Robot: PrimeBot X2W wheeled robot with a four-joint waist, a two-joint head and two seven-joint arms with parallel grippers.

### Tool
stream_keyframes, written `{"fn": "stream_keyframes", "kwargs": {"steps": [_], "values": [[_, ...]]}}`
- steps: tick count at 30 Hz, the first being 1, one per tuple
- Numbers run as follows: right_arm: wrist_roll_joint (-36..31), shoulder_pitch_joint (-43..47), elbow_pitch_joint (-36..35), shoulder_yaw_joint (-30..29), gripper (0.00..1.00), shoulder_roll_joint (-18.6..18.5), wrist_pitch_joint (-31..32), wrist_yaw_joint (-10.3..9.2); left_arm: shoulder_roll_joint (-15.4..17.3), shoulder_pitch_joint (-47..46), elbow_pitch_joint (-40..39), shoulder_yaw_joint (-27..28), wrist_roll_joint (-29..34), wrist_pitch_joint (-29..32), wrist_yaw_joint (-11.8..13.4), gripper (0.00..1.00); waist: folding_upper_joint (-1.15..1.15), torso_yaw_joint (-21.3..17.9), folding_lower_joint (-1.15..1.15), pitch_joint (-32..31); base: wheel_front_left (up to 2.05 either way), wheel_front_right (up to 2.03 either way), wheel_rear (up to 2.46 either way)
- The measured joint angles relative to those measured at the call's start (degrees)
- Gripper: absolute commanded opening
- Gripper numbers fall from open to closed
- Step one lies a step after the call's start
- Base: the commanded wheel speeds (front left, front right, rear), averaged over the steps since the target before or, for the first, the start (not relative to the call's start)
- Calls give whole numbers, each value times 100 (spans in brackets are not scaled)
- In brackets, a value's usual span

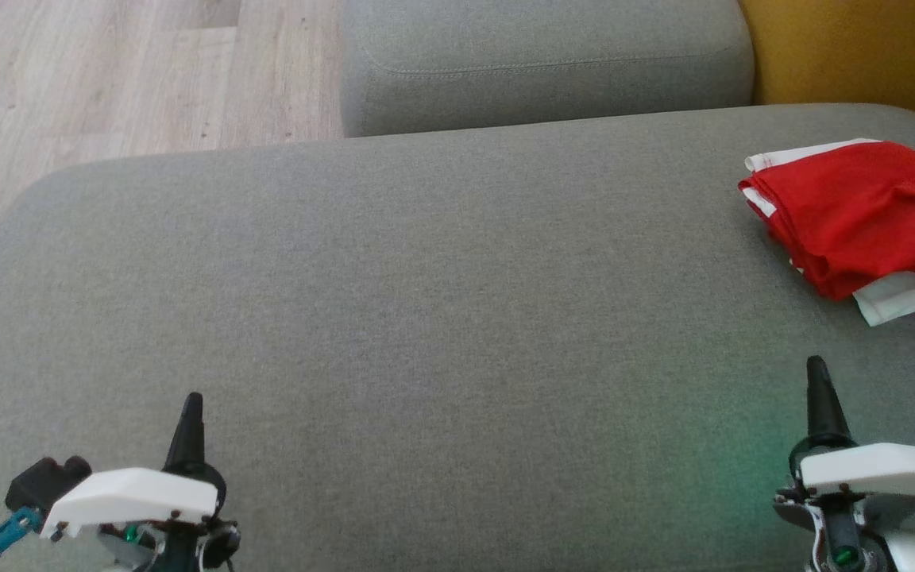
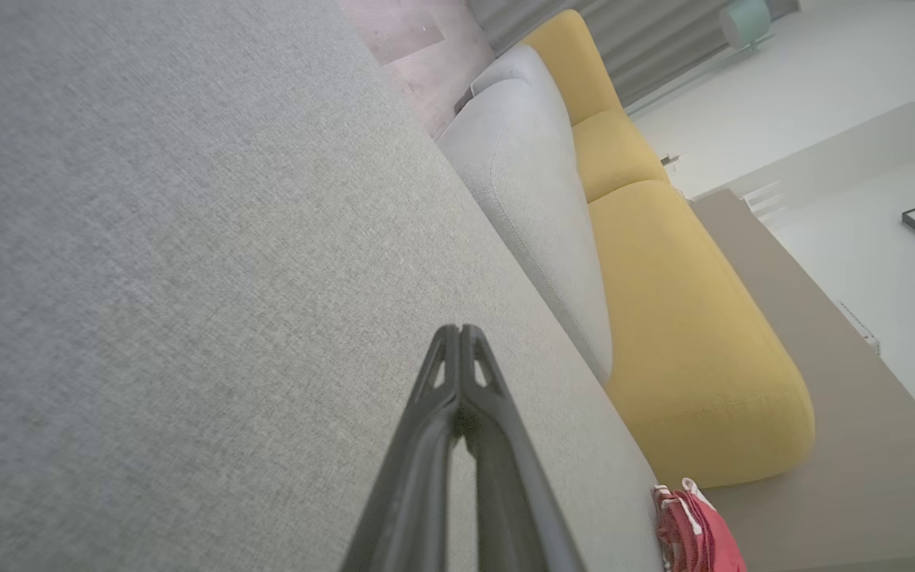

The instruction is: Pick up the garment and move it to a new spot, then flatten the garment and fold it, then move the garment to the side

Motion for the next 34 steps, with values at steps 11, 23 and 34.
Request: {"fn": "stream_keyframes", "kwargs": {"steps": [11, 23, 34], "values": [[682, -1, -66, -114, 0, 16, 194, 0, -4, -27, -40, 92, -683, 178, -103, 0, 0, -8, 0, 32, 0, 0, 0], [1417, -9, -156, -256, 0, 47, 368, 0, -9, -126, -104, 218, -1425, 369, -240, 0, 0, -16, 0, 67, 0, 0, 0], [2092, -31, -229, -383, 0, 98, 557, 0, -14, -137, -140, 371, -2103, 549, -352, 0, 0, -23, 0, 98, 0, 0, 0]]}}
